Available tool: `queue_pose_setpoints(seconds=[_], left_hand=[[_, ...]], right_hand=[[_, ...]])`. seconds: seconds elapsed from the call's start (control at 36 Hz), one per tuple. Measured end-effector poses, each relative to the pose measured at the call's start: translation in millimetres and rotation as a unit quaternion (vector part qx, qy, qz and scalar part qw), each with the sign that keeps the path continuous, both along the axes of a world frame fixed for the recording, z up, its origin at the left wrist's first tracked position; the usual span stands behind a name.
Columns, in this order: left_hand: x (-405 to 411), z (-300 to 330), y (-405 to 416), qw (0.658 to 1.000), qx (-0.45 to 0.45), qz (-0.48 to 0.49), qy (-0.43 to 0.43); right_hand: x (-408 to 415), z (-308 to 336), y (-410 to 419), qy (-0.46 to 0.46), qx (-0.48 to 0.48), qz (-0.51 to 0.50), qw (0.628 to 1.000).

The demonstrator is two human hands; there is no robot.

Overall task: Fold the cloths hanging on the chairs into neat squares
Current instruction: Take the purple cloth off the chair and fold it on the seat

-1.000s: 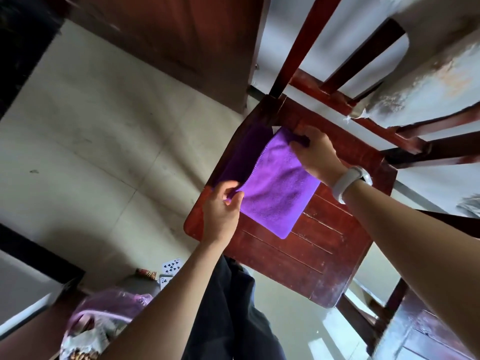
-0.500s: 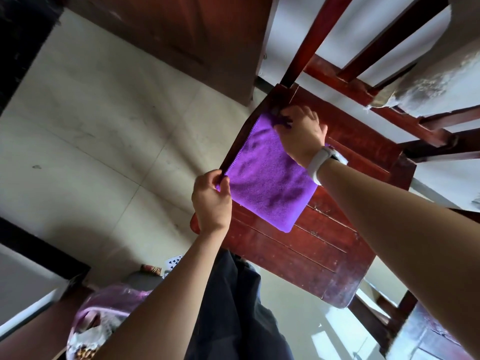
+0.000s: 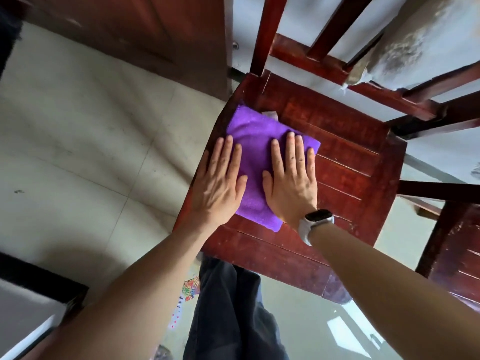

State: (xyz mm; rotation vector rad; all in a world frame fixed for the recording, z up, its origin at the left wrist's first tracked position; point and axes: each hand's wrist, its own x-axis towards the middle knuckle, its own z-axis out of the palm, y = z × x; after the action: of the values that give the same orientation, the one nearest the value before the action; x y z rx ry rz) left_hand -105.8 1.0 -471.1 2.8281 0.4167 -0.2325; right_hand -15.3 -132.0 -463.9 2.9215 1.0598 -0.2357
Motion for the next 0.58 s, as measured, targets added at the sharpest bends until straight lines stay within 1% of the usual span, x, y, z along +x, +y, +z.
queue_pose_setpoints(seconds=[0.14,0.19,0.25,0.33,0.39,0.44,0.5,0.56,0.58], left_hand=[[2,0,-1,0.999,0.023,-0.002,0.023],[4,5,0,1.0,0.013,-0.001,0.025],[6,10,2,1.0,-0.004,-0.008,0.009],[21,21,9,0.998,-0.013,-0.05,-0.025],[40,24,13,0.995,-0.001,-0.095,-0.033],[58,20,15,0.991,0.019,-0.128,-0.019],[69,12,18,0.991,0.015,-0.128,0.019],[74,6,19,0.991,0.013,-0.125,0.055],[76,5,20,0.99,0.016,-0.126,0.067]], right_hand=[[1,-7,-1,0.013,0.015,0.004,1.0],[2,-2,-3,0.027,0.03,0.008,0.999],[-1,7,-8,0.033,0.052,0.004,0.998],[-20,17,-21,0.042,0.073,0.01,0.996],[-36,16,-29,0.061,0.058,0.034,0.996],[-46,11,-34,0.085,0.024,0.041,0.995],[-49,7,-34,0.104,0.003,0.029,0.994],[-47,7,-32,0.114,0.007,0.019,0.993],[-46,9,-31,0.115,0.027,0.014,0.993]])
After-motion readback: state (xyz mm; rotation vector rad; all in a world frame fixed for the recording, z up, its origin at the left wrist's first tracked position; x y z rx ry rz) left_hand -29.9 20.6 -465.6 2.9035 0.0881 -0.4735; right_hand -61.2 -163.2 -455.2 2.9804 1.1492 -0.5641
